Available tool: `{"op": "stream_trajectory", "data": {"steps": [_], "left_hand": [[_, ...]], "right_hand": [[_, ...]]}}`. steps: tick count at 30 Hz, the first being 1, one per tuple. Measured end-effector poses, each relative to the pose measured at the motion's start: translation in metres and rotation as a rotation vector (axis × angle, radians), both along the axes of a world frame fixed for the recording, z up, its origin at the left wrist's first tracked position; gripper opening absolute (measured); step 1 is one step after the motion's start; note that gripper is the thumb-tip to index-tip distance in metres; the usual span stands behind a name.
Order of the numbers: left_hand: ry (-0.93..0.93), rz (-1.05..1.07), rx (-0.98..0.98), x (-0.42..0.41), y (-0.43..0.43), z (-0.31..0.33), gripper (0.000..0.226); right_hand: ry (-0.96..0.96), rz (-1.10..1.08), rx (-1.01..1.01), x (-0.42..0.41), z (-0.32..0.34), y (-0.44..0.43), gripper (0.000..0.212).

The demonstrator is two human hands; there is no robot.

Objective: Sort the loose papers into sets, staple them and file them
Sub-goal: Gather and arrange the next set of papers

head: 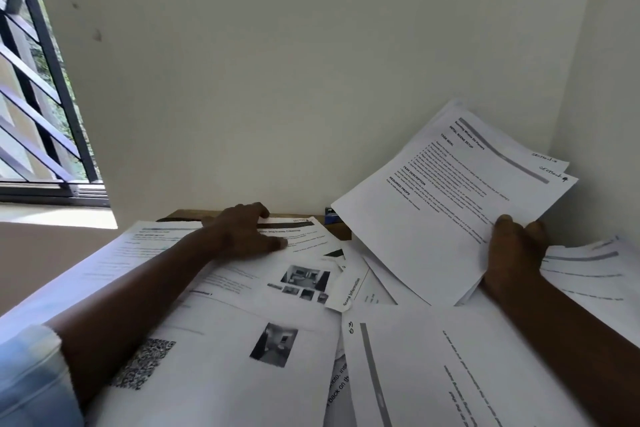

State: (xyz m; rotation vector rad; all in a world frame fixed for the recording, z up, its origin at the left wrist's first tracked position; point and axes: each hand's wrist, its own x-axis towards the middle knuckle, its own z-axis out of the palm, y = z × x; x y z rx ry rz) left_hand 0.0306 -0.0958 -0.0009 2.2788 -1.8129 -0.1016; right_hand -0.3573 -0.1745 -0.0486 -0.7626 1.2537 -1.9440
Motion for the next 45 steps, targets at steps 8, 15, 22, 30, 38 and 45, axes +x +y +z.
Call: {"op": "stream_trajectory", "data": {"steps": [8, 15, 22, 30, 38, 45], "left_hand": [[0.450, -0.153, -0.369, 0.024, 0.004, 0.013, 0.009], [0.614, -0.223, -0.483, 0.026, 0.007, 0.017, 0.021], [0.653, -0.190, -0.535, 0.027, 0.008, 0.015, 0.027], [0.556, -0.288, -0.525, 0.022, 0.011, 0.017, 0.027], [0.542, -0.386, -0.477, 0.023, 0.010, 0.012, 0.006], [0.588, -0.307, -0.435, 0.025, 0.009, 0.009, 0.042]], "right_hand": [[0.047, -0.031, 0.051, -0.001, 0.004, 0.004, 0.021], [0.102, -0.016, -0.015, -0.002, 0.000, 0.005, 0.028], [0.199, -0.029, -0.045, 0.002, 0.003, 0.012, 0.033], [0.314, -0.044, -0.063, 0.006, 0.002, 0.013, 0.022], [0.305, -0.036, -0.084, 0.007, 0.000, 0.009, 0.004], [0.312, -0.021, -0.081, 0.008, 0.000, 0.010, 0.004]]}}
